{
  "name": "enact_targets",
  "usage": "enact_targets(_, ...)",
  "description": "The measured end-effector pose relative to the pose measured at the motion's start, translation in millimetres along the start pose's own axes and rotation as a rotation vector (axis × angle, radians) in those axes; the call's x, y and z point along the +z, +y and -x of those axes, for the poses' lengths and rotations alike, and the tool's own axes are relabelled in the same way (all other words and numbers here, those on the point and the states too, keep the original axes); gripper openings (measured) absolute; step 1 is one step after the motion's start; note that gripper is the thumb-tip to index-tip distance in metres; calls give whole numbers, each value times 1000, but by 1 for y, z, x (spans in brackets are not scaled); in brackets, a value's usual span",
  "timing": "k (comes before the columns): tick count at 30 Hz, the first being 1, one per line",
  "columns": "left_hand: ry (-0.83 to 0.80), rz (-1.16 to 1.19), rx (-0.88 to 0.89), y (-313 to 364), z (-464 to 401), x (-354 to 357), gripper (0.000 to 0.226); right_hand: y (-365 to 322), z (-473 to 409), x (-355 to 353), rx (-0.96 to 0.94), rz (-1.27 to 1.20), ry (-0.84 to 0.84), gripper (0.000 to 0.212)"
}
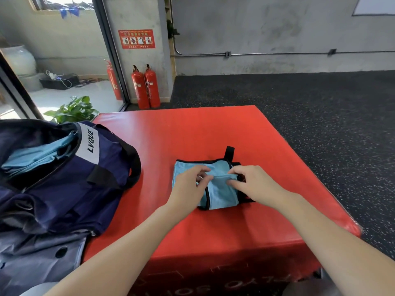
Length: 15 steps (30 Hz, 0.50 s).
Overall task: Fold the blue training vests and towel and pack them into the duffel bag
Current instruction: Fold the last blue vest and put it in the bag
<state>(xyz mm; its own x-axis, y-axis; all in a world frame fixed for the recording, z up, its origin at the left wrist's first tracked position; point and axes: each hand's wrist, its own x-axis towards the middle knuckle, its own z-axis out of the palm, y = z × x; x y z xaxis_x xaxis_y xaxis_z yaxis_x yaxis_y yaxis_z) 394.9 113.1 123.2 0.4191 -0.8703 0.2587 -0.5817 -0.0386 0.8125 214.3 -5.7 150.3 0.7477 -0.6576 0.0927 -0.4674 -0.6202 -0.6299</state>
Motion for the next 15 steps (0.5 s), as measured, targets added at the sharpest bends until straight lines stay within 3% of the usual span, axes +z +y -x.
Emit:
enact_targets(5,23,-109,-79,-33,-24,-12,17,13,-28,6,65,100,-8,13)
enact_targets(12,-165,-471,8,-79,-30,-34,20,25,-48,16,152,179,-68,13)
enact_targets(15,-179,-474,40,-87,-28,-35,17,17,-51,19,74,414,-16,26)
